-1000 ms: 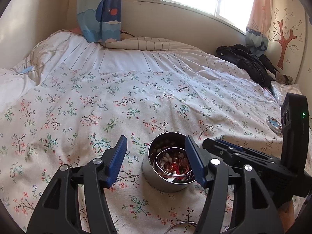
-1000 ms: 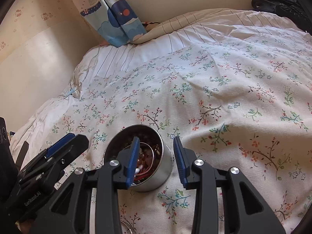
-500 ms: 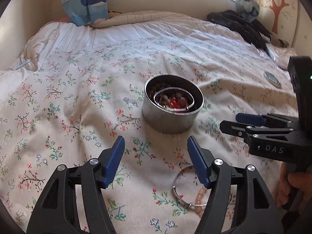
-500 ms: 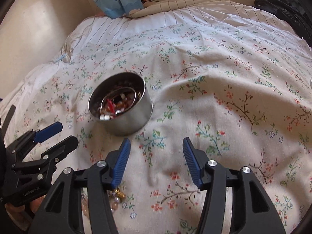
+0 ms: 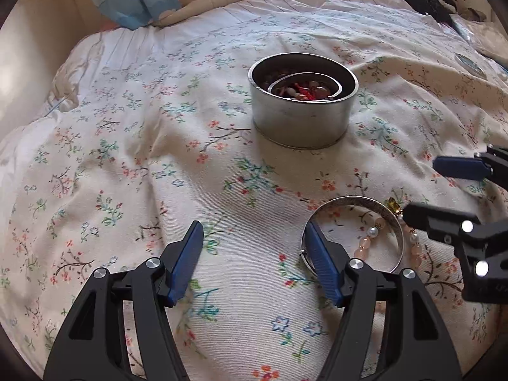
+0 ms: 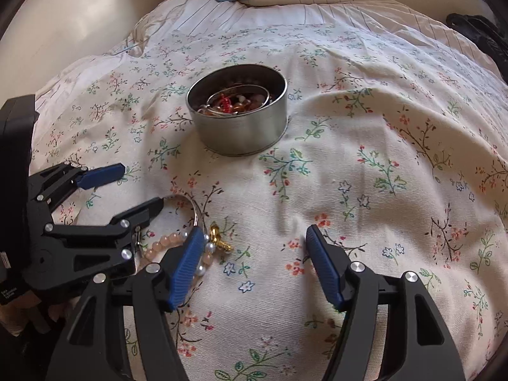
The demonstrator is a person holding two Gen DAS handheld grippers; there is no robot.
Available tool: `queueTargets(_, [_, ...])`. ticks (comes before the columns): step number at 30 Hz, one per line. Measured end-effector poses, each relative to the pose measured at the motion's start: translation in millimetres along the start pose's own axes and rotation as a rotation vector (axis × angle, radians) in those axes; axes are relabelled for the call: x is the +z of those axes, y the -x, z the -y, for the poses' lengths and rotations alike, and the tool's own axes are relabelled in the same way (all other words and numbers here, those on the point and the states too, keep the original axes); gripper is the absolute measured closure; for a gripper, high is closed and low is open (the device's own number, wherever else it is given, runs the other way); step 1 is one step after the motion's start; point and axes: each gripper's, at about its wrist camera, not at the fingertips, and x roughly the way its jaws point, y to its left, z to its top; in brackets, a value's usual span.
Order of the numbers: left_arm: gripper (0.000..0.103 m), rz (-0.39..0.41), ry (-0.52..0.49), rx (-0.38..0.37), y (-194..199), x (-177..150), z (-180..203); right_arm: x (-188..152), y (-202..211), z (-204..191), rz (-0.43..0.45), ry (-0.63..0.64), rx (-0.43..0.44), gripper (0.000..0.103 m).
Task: Organize jewelry
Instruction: 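Move both open tools back to the silver bangle and pink pearl bracelet, then grasp the silver bangle with the left tool while the right tool grasps the pink pearl bracelet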
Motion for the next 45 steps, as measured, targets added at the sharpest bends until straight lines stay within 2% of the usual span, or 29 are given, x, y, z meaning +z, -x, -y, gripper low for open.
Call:
queueTargets(3, [0.040,-0.008,0.082,0.029,2.3,-1.2,-17.7,-3.4,-0.3,-7.6,0.002,0.057,-0.154,0.035])
queueTargets(5, [0.040,-0.018,0.117,0.019,2.5,-2.1,-25.1,-3.4,4.3,0.2,0.022,0.027,-0.201,0.035])
queueTargets(6, [0.040,-0.019,0.122,0.012,2.8,-2.4,-26.2,-2.8,7.6,6.4,0.035,-0.001,-0.199,0.035])
queueTargets(9, [0.040,-0.007,0.095,0.009,4.9,-2.3,-20.7,-0.5,18.7,12.2,0.096,-0.046,-0.080,0.035])
queueTargets(12, [0.040,-0.019,0.068,0.018,2.3,-2.0,-15.0,2.4,6.0,-5.3,0.053,0.012,0.019,0.035])
queueTargets(13, [0.040,-0.022,0.071,0.016,1.6,-1.9,-15.5,2.9,-2.6,-15.8,0.024,0.054,0.010,0.034])
queueTargets(16, [0.040,-0.046,0.105,0.004,-2.8,-2.0,-22.3,3.1,-18.6,-31.3,-0.020,0.128,-0.096,0.031])
queueTargets(18, [0.040,-0.060,0.128,-0.009,-5.8,-2.6,-26.7,3.6,-16.1,-23.8,-0.009,0.103,-0.192,0.029])
queueTargets(19, [0.038,-0.061,0.131,-0.017,-6.2,-3.0,-27.3,3.2,-11.8,-17.1,0.003,0.084,-0.244,0.024])
queueTargets(22, [0.038,-0.063,0.111,0.002,-7.0,-3.2,-23.2,1.0,2.2,5.1,0.037,0.021,-0.376,0.024])
queueTargets(23, [0.038,-0.060,0.106,0.005,-6.4,-3.1,-22.0,-0.5,5.7,11.3,0.043,0.005,-0.374,0.024])
queueTargets(25, [0.038,-0.050,0.095,0.004,-4.4,-2.6,-19.9,0.4,11.2,16.4,0.069,-0.028,-0.265,0.024])
queueTargets(30, [0.038,0.016,0.060,0.011,5.8,0.1,-13.3,8.0,4.0,13.6,0.069,-0.039,-0.120,0.024])
queueTargets(32, [0.038,0.037,0.037,0.008,6.8,2.1,-8.7,9.7,1.8,16.9,0.067,-0.059,-0.076,0.029])
queueTargets(34, [0.038,0.033,0.009,-0.003,4.0,3.2,-2.3,9.1,-2.9,20.2,0.044,-0.078,-0.048,0.045])
queueTargets(36, [0.043,0.024,-0.013,-0.027,1.3,3.4,2.5,6.4,-8.6,18.1,0.015,-0.079,-0.055,0.056])
queueTargets(38, [0.074,0.003,-0.032,-0.095,-1.1,2.6,7.4,5.7,-6.8,16.5,0.014,-0.078,-0.039,0.068])
queueTargets(39, [0.086,0.000,-0.046,-0.120,-0.4,1.8,11.0,3.9,-3.4,14.6,0.022,-0.071,-0.025,0.081])
queueTargets(40, [0.093,0.007,-0.063,-0.150,2.5,1.0,15.1,2.1,0.2,12.3,0.033,-0.057,-0.002,0.085])
queueTargets(41, [0.094,0.013,-0.078,-0.174,5.7,-0.2,19.0,1.4,3.7,8.6,0.046,-0.043,0.019,0.085])
queueTargets(43, [0.094,0.029,-0.097,-0.181,9.9,-1.7,24.5,2.4,5.6,0.9,0.061,-0.013,-0.014,0.086])
queueTargets(45, [0.094,0.022,-0.083,-0.172,8.1,-1.4,22.6,3.8,-2.1,0.2,0.036,-0.006,-0.039,0.084])
